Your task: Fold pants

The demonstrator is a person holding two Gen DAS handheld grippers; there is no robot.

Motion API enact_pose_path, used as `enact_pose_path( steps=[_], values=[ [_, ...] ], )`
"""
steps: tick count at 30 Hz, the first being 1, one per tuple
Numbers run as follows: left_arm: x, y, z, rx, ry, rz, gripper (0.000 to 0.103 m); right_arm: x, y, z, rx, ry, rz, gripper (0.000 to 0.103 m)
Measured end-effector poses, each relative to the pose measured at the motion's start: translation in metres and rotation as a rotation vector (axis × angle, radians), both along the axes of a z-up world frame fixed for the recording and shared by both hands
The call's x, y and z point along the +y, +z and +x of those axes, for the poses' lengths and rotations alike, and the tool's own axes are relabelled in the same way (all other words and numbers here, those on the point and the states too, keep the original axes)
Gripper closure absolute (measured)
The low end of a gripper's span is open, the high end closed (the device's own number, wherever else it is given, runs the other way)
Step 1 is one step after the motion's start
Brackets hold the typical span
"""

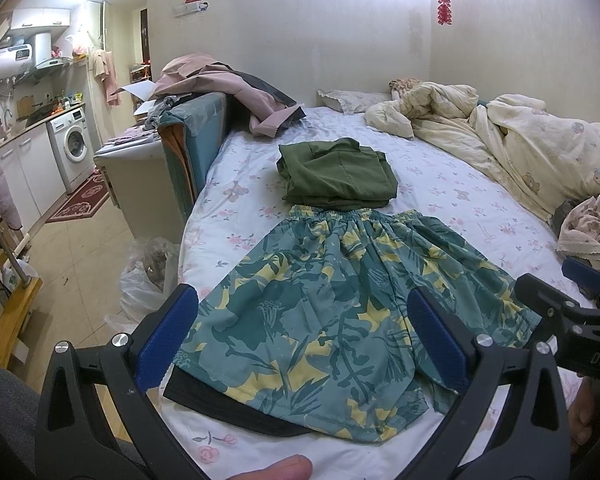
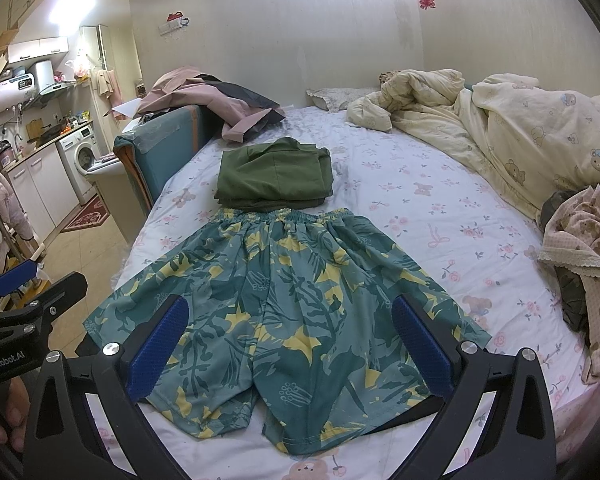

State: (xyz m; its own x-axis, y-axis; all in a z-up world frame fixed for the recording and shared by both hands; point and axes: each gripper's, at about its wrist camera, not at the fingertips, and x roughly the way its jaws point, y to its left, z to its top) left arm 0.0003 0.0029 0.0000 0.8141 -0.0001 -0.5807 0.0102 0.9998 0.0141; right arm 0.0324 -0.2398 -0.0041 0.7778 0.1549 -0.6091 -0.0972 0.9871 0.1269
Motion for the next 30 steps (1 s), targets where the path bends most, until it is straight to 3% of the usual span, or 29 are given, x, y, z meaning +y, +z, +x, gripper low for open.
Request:
enact_pose_path(
  steps=[30],
  values=[
    [0.0001, -0.0001, -0.0002, 0.001, 0.002, 0.000, 0.000, 0.0001, -0.0012, 0.0004, 0.002, -0.001, 0.002, 0.000]
  ],
)
